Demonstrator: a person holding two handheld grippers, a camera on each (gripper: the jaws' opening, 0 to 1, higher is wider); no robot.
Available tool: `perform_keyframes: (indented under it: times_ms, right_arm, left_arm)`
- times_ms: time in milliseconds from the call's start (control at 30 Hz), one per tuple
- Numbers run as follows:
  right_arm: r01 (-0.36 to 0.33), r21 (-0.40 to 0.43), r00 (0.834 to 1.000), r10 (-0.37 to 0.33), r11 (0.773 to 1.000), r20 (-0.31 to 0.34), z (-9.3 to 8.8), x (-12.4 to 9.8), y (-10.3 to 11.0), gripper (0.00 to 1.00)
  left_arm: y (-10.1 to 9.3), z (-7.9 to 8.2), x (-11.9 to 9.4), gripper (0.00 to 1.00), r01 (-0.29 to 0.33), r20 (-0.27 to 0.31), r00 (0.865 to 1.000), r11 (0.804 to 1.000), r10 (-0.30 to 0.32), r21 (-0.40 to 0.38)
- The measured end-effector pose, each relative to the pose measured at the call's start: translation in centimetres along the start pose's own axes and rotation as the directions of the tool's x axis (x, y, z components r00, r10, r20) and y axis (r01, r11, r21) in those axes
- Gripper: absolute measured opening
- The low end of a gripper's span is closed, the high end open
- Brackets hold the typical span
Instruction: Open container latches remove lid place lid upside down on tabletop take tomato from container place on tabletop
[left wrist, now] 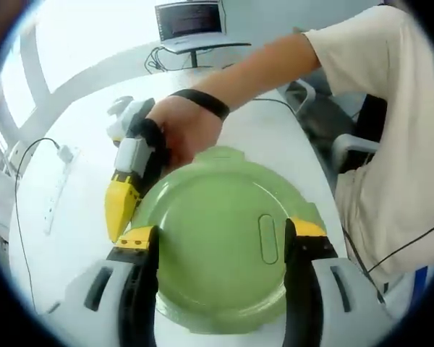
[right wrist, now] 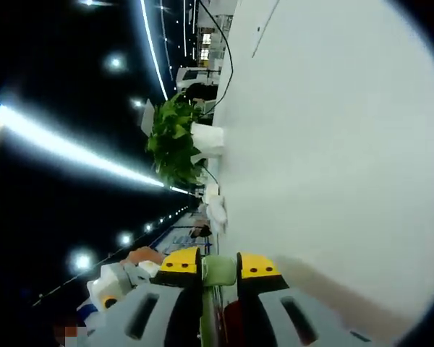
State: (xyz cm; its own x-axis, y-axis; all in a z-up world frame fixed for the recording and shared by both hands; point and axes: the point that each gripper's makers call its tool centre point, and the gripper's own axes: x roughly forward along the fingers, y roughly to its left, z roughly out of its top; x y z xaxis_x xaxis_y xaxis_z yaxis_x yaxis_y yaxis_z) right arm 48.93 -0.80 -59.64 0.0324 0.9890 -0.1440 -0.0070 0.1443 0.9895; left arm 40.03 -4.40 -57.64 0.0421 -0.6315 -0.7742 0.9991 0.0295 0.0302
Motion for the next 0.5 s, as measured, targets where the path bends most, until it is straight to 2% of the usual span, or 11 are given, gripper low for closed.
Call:
perform_keyframes:
  times_ms: [67, 133, 167, 500]
  right_arm:
    - [-0.011, 0.019, 1.0, 0.011, 1.0, -0.004, 0.2, 0.2, 0.0, 0.15]
    - [-0.012, 0.009, 1.0, 0.012, 1.0, -0.005, -0.6, 0.5, 0.3, 0.16]
    - [-0.005, -0.045, 1.0, 0.006, 0.999, 0.017, -0.8, 1.0, 0.3, 0.17]
    - [0.011, 0.006, 1.0, -0.011, 1.0, 0.02, -0.4, 1.1, 0.2, 0.16]
  left_arm:
    - [0.0, 0.0, 0.0, 0.63, 0.002, 0.0, 1.0, 1.0, -0.002, 0.001]
    - [0.0, 0.0, 0.0, 0.63, 0.003, 0.003, 1.0, 1.0, -0.003, 0.003]
    - [0.0, 0.0, 0.0, 0.63, 0.004, 0.006, 1.0, 1.0, -0.004, 0.004]
    - [0.0, 0.0, -0.1, 0.63, 0.005, 0.023, 1.0, 1.0, -0.005, 0.004]
